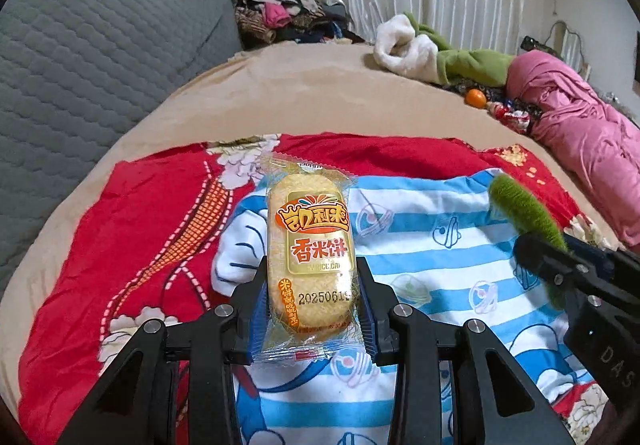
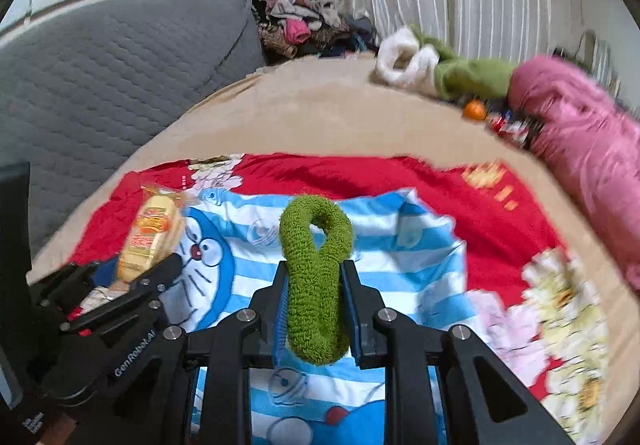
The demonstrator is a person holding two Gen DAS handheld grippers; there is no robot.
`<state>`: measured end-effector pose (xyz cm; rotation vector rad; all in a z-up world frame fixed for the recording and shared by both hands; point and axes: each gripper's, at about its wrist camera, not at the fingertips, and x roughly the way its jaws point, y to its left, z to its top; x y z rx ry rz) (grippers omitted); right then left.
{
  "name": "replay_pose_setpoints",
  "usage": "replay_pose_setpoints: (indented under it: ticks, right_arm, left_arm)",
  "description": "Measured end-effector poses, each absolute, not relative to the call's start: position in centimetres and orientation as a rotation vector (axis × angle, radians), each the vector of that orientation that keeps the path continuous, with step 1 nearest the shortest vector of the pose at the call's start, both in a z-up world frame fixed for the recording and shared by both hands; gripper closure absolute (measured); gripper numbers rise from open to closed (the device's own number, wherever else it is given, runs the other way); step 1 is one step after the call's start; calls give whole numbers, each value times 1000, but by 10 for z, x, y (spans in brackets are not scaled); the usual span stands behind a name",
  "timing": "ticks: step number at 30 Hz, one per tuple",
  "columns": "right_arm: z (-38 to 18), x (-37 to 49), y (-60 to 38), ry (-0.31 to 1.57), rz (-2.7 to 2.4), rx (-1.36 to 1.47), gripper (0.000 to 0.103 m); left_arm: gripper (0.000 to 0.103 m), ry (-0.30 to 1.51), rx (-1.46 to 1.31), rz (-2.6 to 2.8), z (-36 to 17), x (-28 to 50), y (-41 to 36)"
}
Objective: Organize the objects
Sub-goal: 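Carry both held items over the blue striped Doraemon tray with both tools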
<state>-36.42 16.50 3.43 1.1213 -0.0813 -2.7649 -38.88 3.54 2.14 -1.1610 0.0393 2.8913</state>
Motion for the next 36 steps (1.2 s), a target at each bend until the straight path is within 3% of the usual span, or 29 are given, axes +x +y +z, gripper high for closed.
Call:
replay_pose_setpoints:
  ticks: [25,36]
  right_arm:
    - [-32,-415,158,36,-2694,1408,78]
    - [-51,-421,155,51,-2641,1523,76]
  left_arm:
    - [64,78,-1427,2750,-50,-432,52]
    - [61,66,-1465,2742,-51,-433,50]
